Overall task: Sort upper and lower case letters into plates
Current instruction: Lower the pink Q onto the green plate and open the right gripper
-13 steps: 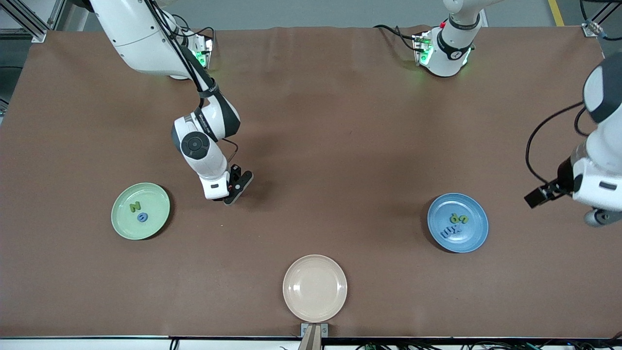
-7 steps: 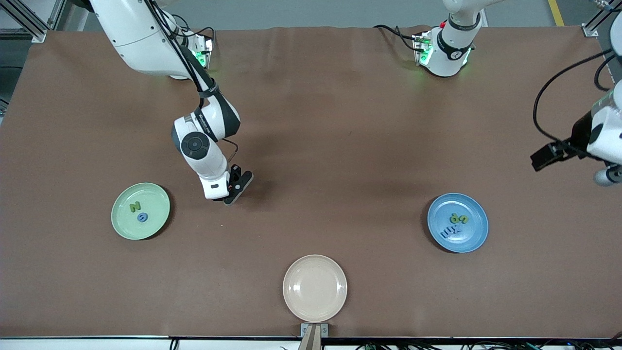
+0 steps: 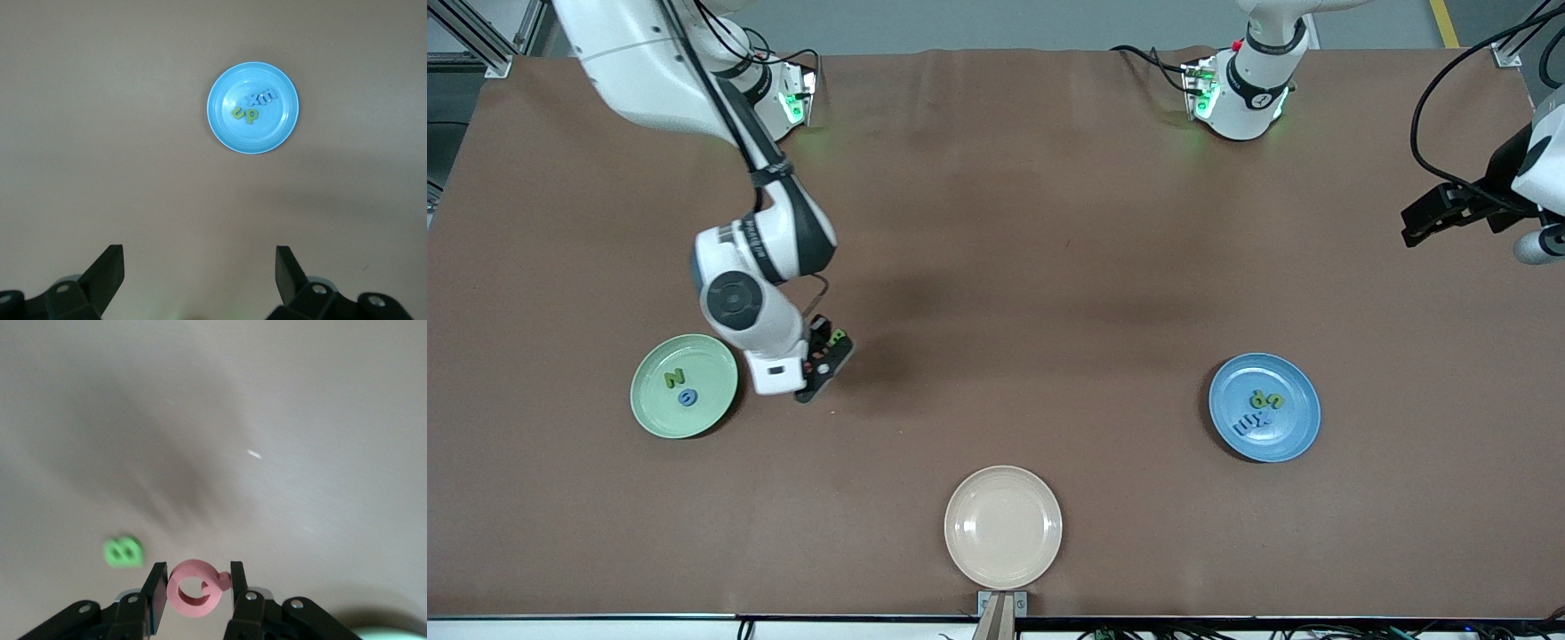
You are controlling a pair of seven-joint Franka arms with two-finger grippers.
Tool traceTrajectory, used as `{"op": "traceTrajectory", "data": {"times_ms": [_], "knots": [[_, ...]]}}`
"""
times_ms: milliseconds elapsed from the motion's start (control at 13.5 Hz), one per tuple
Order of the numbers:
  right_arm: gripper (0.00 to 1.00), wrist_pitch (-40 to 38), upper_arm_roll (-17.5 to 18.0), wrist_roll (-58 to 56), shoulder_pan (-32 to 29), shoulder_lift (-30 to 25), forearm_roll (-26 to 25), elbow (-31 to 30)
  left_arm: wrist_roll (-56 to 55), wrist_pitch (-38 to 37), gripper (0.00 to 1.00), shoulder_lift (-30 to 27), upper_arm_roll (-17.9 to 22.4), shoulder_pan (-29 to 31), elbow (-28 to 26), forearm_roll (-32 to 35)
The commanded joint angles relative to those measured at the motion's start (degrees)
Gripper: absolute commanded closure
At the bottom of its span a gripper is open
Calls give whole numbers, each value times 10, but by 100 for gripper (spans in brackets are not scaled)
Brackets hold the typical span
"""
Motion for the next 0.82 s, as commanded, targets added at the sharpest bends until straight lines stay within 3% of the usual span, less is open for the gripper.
{"op": "traceTrajectory", "data": {"times_ms": [0,297,742], "knots": [[73,-2,9,-99,-82,-6,-3,-5,11,8,0,-14,24,-27,-17,-17],[73,4,9,-143,-147,-4,-4,-10,16,1,0,-21,81,-85,-17,-36],[73,43,9,-138,-214,-4,-3,-60,26,-3,0,-16,80,-82,-15,-36]]}}
